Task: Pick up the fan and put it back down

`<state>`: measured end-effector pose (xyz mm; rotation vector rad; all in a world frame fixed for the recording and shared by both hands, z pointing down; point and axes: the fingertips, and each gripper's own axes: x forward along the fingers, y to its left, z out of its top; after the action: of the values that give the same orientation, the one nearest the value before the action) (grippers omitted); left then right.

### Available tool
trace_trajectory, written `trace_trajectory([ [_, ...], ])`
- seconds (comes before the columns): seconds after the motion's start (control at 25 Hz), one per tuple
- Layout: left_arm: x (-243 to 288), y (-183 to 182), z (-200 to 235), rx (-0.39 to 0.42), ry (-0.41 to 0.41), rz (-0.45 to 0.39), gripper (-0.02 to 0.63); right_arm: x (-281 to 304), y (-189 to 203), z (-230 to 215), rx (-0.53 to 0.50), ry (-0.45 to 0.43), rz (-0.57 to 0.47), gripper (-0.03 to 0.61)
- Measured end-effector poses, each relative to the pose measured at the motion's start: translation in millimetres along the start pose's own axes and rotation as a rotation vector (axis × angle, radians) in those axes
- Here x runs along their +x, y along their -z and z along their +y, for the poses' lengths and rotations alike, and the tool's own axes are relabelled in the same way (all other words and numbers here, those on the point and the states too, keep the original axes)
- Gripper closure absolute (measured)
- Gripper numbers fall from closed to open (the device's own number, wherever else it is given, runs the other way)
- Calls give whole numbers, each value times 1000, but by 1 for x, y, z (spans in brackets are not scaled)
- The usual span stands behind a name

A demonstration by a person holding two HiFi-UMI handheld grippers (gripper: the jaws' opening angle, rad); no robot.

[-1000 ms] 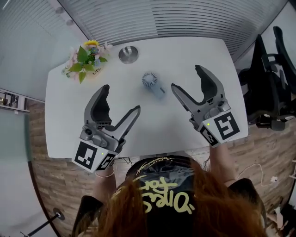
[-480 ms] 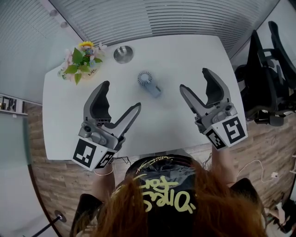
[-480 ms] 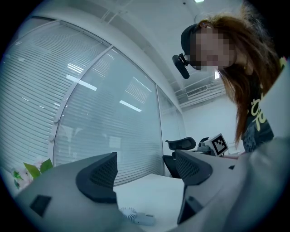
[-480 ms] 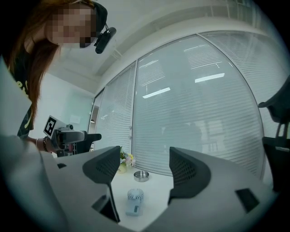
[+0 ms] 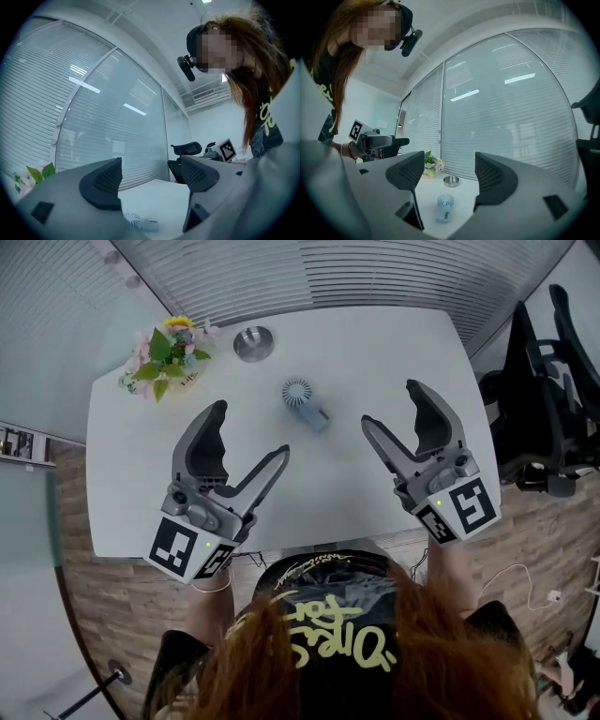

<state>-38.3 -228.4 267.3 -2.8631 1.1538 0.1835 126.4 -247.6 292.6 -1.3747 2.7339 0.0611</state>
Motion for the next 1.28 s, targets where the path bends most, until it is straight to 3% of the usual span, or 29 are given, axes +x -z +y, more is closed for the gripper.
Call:
trace_trajectory([
  [0.16, -3, 0, 0, 1, -6, 4, 237, 2, 1, 5, 2, -18, 3, 242],
  [0.28, -5, -1, 0, 8, 1, -3, 278, 5, -3, 10, 13, -23, -27, 375],
  [0.44, -6, -2, -1, 14, 16, -10, 366, 5, 4, 10, -14, -19, -3, 481],
  [0.56, -8, 1, -1, 15, 24, -5, 430, 8, 5, 13, -6, -26, -6, 520],
  [0.68, -8, 3, -1, 14, 20, 3, 489, 9, 6, 14, 0, -31, -6, 542],
  [1.28, -5, 9, -3, -1, 36, 18, 617, 10, 11, 9, -16, -17, 8, 575],
])
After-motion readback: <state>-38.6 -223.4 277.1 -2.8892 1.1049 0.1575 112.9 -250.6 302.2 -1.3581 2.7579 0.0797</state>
